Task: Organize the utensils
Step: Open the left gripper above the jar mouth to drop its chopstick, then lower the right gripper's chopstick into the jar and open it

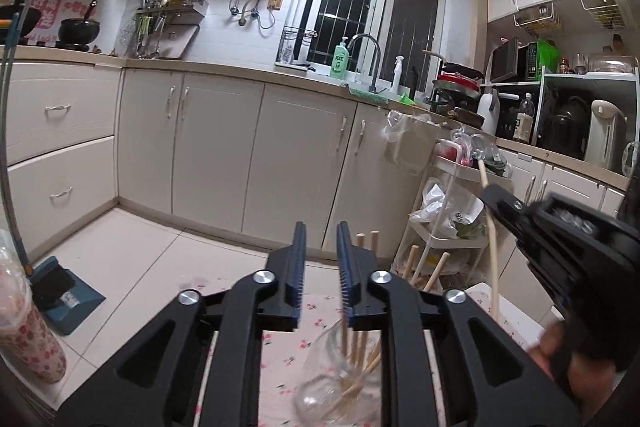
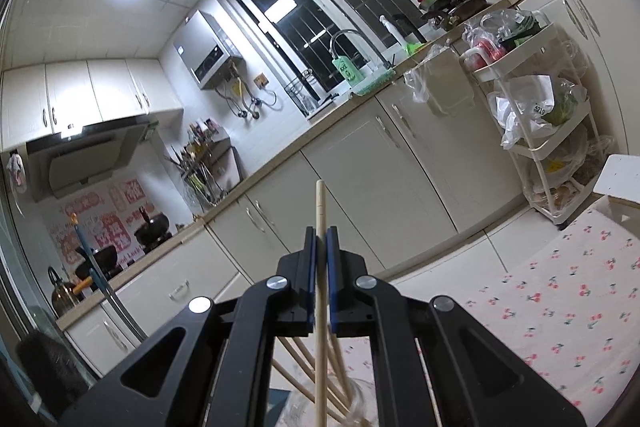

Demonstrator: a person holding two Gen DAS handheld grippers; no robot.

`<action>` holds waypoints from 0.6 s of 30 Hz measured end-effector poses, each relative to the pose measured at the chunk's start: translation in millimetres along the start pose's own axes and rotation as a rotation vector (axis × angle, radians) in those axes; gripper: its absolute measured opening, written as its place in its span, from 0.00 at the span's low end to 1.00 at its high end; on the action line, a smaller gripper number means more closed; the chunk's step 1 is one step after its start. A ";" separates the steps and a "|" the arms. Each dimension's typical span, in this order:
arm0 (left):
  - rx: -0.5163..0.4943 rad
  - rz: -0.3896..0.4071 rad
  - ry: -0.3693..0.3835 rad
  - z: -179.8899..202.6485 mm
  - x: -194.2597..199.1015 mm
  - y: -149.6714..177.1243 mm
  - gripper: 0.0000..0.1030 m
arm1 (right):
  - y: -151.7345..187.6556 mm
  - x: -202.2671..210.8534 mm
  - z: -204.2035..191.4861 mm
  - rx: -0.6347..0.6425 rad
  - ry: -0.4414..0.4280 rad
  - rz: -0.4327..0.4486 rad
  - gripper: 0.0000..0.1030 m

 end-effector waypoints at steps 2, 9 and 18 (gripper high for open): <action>0.014 0.004 -0.014 -10.5 8.5 -3.5 0.25 | 0.7 -4.8 -4.3 -0.002 -0.003 0.012 0.06; 0.105 0.003 -0.076 -51.6 19.5 -5.0 0.31 | 9.3 -23.7 -18.8 0.019 -0.018 0.031 0.06; 0.154 -0.006 -0.069 -63.3 18.3 -4.7 0.31 | 11.2 -41.1 -32.4 0.112 -0.017 0.034 0.06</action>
Point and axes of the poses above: each gripper's, at about its wrist camera, not at the fingertips, and x roughly against the way its jaws point, z to its right, y to its underside, the point moved 7 cm from there along -x, roughly the way its jaws point, and after that the axes turned 14 degrees about z, right-handed, at the moved point
